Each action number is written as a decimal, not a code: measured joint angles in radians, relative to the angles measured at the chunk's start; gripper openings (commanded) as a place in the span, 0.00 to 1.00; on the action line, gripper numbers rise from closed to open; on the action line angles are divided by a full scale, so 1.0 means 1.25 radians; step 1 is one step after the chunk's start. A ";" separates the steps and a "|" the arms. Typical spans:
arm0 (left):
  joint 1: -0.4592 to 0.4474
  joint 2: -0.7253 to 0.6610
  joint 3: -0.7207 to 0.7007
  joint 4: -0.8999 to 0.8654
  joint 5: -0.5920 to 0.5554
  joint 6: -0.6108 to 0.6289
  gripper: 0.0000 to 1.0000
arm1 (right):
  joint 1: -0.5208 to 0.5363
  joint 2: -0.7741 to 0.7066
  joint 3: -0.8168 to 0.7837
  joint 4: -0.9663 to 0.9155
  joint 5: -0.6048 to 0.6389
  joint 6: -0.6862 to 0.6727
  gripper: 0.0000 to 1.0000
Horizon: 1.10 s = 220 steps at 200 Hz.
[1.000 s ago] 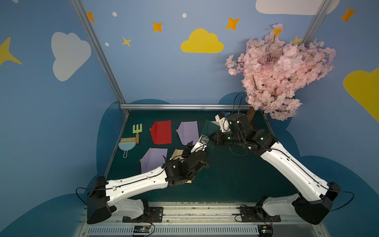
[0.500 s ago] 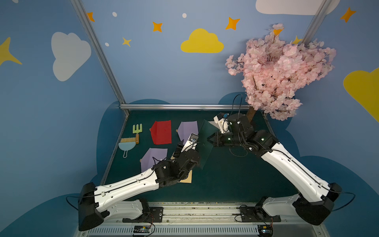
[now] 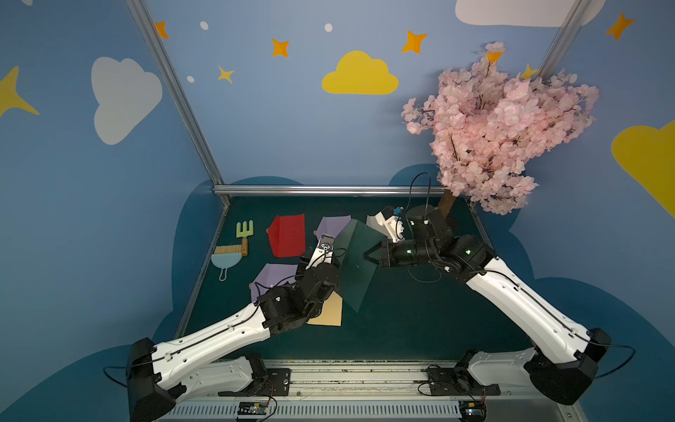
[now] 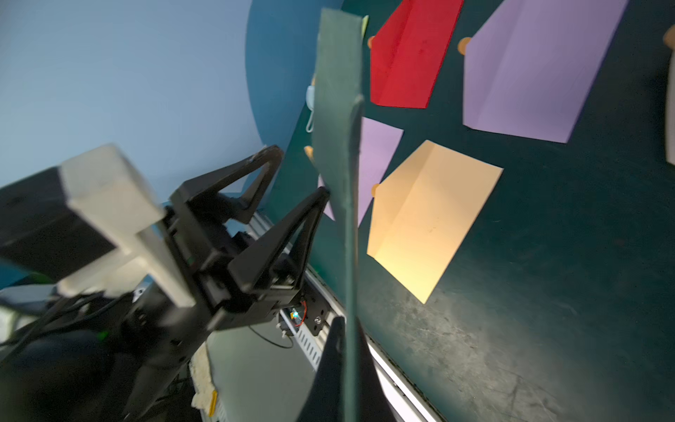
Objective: Open the envelope
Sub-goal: Open the envelope flap on the envelope, then place the envelope at the center of the board.
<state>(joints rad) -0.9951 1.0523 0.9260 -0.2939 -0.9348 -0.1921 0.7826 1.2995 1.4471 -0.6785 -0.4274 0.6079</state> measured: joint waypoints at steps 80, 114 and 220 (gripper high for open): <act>0.065 -0.067 -0.081 0.053 0.148 -0.011 0.65 | 0.000 -0.033 -0.109 0.263 -0.278 0.113 0.00; 0.065 -0.114 -0.109 0.063 0.176 -0.011 0.65 | -0.050 -0.029 -0.109 0.226 -0.308 0.069 0.00; 0.096 -0.363 -0.110 -0.095 0.030 -0.011 0.68 | -0.331 0.280 -0.186 -0.121 -0.355 -0.286 0.00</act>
<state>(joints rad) -0.8757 0.5991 0.7891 -0.4122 -0.8978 -0.2058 0.3683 1.6489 1.2152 -0.8295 -0.8707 0.2501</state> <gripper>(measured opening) 0.680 0.048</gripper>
